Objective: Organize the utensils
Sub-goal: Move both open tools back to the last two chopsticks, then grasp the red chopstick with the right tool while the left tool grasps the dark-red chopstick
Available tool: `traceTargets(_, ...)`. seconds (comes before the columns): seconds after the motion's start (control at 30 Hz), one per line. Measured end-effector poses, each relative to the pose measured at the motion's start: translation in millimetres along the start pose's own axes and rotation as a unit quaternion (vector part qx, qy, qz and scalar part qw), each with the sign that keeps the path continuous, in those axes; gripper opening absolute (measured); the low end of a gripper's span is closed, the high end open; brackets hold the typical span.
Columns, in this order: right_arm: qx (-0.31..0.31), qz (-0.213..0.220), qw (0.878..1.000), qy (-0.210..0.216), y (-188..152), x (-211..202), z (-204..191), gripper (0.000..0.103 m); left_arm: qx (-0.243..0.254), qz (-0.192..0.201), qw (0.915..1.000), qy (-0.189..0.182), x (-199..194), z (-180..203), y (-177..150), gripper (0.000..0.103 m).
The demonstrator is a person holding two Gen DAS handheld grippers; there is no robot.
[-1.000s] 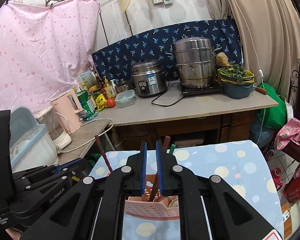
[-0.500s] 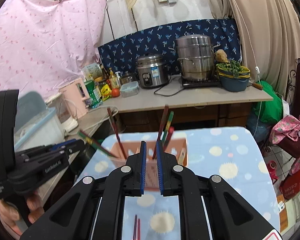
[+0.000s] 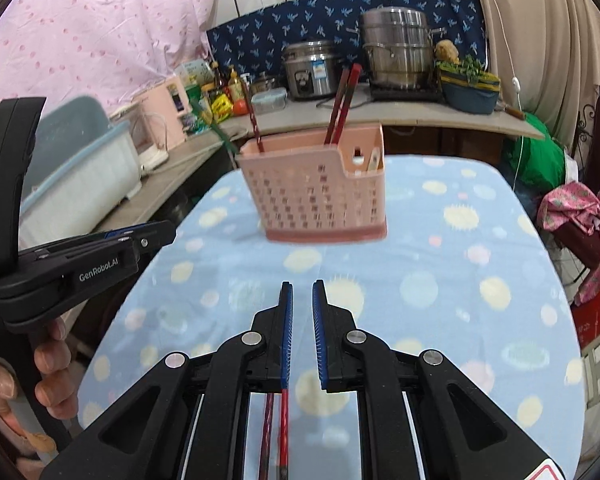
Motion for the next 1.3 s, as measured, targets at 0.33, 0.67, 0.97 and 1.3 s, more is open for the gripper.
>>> traceTargets(0.33, -0.022, -0.075, 0.997, 0.003, -91, 3, -29, 0.011, 0.0, -0.045, 0.9988, 0.021, 4, -15, -83, 0.013)
traceTargets(0.67, -0.011, -0.108, 0.994, 0.024, -131, 6, -42, 0.011, -0.012, -0.085, 0.9958, 0.033, 10, -28, -126, 0.013)
traceTargets(0.97, -0.016, -0.12, 0.992, 0.029, -140, 12, -50, 0.011, -0.006, -0.097, 0.9948, 0.031, 10, -26, -140, 0.013)
traceTargets(1.3, -0.013, -0.132, 0.991, 0.025, -149, 19, -48, 0.007, -0.002, -0.111, 0.9933, 0.033, 15, -26, -151, 0.026)
Point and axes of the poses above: each gripper's, at about its wrist camera, not at the fingertips, and x roughly the way its jaws point, z to its right, y to its top, the point moved 3 cm from there along x, roughly the way its jaws point, and after that the axes turned 13 degrees about -x, right-handed, at the moved point
